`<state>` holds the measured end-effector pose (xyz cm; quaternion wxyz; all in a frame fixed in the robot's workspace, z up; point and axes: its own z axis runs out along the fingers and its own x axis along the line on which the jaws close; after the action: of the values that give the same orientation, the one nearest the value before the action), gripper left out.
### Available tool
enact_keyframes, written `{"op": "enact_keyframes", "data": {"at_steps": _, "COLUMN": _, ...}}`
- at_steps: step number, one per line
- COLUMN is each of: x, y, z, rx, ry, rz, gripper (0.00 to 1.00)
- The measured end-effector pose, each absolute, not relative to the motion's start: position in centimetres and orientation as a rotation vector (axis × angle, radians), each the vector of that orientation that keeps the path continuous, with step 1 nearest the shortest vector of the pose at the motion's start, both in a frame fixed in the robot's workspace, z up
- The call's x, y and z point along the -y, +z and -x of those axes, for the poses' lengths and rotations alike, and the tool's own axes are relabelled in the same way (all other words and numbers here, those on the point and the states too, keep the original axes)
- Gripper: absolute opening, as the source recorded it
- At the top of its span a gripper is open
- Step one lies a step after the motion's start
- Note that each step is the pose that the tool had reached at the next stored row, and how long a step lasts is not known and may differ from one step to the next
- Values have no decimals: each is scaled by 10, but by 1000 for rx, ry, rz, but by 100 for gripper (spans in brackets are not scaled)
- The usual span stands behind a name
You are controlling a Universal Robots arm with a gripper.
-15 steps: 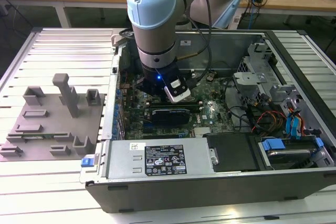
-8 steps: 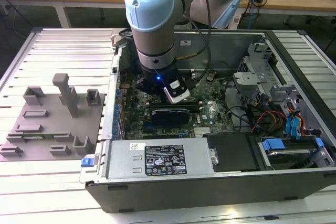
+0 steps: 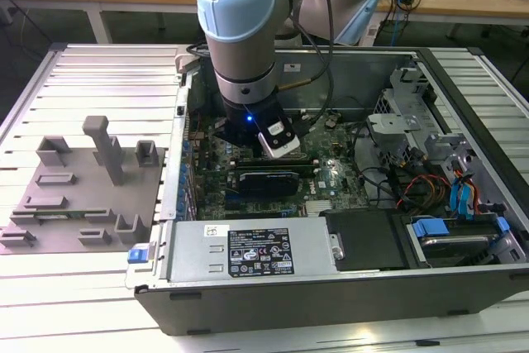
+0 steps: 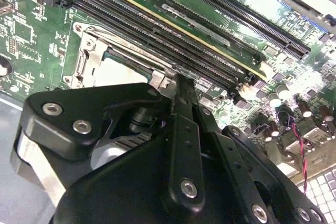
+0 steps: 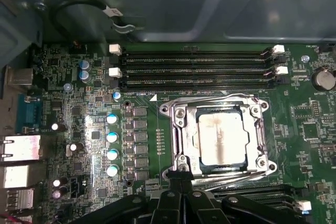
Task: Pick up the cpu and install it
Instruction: 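Install the second cpu locking lever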
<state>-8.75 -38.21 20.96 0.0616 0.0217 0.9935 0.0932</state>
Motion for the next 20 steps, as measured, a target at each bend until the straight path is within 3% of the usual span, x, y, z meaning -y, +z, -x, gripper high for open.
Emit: {"op": "enact_keyframes", "data": {"at_steps": 20, "x": 393, "y": 209, "z": 87, "rx": -3009, "ry": 285, "rz": -66, "gripper": 11}}
